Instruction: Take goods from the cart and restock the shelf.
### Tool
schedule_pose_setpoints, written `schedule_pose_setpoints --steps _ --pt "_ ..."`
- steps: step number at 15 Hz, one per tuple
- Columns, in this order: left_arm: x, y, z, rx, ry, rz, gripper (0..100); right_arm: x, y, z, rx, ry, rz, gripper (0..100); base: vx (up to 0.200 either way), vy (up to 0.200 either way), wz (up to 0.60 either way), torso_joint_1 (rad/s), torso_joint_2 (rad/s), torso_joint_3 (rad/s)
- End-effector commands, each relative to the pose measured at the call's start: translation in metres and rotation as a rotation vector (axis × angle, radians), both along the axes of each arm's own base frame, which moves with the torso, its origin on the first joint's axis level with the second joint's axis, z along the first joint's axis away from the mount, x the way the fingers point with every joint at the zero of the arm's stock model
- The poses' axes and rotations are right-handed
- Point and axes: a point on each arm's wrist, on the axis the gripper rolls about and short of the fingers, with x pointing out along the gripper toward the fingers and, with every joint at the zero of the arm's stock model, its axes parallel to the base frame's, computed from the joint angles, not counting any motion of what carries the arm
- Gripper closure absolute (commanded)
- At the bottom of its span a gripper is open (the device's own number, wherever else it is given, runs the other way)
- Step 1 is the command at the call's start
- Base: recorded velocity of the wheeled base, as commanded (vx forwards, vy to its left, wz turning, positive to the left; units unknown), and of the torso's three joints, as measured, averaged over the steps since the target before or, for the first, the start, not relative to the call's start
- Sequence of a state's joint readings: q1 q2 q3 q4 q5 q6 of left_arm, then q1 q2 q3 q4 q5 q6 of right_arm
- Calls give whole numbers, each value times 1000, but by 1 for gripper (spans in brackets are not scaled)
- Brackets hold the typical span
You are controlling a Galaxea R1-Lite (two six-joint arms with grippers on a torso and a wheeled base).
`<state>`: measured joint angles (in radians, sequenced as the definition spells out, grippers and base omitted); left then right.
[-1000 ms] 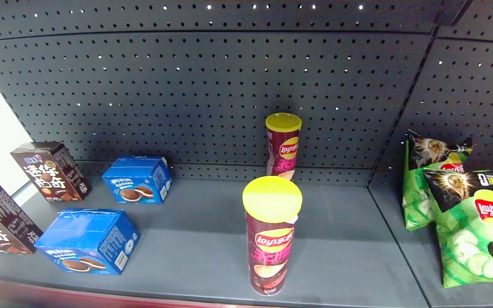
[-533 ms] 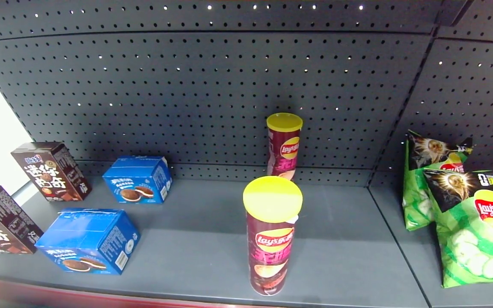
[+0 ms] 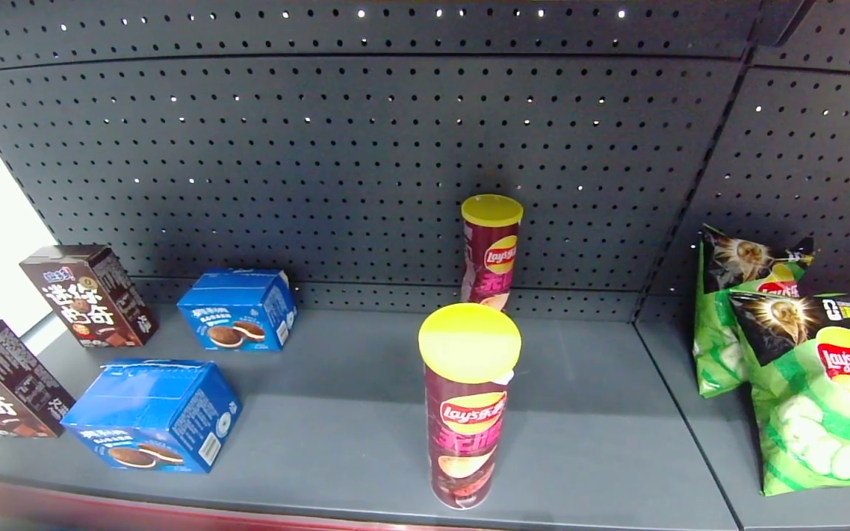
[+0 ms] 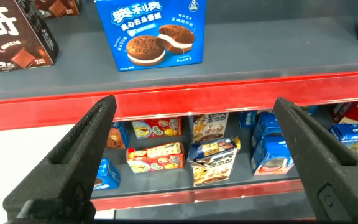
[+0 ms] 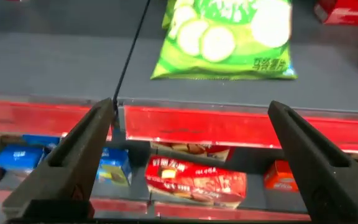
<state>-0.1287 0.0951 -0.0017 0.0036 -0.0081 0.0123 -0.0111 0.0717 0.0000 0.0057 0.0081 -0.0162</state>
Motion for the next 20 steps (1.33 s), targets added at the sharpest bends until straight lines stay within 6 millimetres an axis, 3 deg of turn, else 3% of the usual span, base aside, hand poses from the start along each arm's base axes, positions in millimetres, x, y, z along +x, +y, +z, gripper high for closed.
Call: schedule_pose_setpoints --steps 1,20 --pt "0 0 0 0 3 0 0 -5 0 -1 8 -67 3 0 0 0 0 0 0 0" --pt "0 0 0 25 -4 -11 0 -5 0 -1 12 -74 6 0 0 0 0 0 0 0"
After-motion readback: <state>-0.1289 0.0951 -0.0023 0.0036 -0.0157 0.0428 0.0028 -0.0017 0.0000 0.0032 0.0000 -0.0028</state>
